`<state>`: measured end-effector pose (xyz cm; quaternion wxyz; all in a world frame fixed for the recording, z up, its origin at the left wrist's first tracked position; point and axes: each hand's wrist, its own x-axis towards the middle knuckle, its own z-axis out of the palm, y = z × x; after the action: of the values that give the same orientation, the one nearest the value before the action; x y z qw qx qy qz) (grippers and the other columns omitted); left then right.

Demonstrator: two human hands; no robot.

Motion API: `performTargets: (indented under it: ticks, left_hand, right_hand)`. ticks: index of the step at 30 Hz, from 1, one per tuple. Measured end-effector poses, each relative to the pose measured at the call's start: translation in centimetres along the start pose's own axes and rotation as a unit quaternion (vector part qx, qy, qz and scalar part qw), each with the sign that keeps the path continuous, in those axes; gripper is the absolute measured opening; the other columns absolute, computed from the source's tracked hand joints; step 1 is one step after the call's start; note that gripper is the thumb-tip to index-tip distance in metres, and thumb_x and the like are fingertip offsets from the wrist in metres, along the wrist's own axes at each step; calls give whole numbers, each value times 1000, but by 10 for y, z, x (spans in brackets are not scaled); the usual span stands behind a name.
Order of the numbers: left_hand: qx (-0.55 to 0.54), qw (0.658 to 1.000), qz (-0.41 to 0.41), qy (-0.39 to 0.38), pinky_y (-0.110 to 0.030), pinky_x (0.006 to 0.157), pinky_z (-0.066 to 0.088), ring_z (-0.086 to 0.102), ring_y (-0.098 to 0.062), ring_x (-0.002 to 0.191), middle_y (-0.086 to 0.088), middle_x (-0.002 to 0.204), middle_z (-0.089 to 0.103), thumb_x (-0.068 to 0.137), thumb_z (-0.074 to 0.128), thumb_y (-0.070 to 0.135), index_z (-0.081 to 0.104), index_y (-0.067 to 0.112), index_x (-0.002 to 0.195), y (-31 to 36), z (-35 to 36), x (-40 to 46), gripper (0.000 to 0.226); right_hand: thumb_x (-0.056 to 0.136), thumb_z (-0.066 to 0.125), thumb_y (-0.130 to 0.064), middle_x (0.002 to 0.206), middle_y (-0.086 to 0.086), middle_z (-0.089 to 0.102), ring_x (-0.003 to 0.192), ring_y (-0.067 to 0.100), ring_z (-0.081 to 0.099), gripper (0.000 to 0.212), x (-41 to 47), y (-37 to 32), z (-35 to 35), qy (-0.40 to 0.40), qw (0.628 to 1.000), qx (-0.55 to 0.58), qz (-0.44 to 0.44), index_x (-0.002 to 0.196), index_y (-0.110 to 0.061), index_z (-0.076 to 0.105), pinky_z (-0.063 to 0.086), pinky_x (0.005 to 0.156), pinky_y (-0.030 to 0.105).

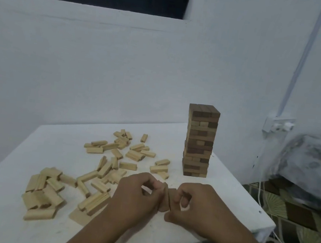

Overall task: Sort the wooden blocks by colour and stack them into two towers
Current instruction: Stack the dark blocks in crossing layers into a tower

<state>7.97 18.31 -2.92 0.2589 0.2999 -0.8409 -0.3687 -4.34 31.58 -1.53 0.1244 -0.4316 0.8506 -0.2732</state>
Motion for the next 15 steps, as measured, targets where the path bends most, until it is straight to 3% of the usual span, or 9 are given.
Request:
performTargets:
  ticks: [4,7,9,11,15]
  left_hand:
    - [101,995,10,-3,-19,66,53,63,2,69,16,77,70,84,69,34,69,31,75,-7,-3,6,9]
    - [129,991,28,-11,-14,65,50,62,4,71,19,78,70,87,65,38,73,36,85,-7,-7,8,9]
    - [124,990,49,-45,-3,62,39,60,12,72,24,87,70,92,60,34,76,39,98,-6,-11,8,18]
    - [131,984,71,-94,0,60,37,58,16,72,24,89,71,94,57,25,75,42,104,-5,-15,8,26]
    - [202,970,85,-105,-6,70,40,60,2,84,15,100,70,92,62,22,70,37,119,-15,-20,12,32]
  right_hand:
    - [54,90,-50,87,-13,63,79,3,58,39,3,6,-5,0,1000,-3,-11,78,-28,66,48,67,19]
    - [56,90,-49,89,-15,59,78,1,53,38,5,5,-1,-2,1000,3,-31,74,-26,67,40,65,15]
    - [57,90,-48,88,-15,58,76,2,54,36,7,3,2,-4,999,2,-42,73,-24,68,38,64,13]
    - [59,90,-49,87,-15,57,75,3,55,34,9,2,4,-5,999,-5,-47,72,-25,69,39,63,13]
    - [62,90,-44,85,-13,59,73,5,56,29,9,2,6,-6,998,14,-54,72,-31,67,46,64,17]
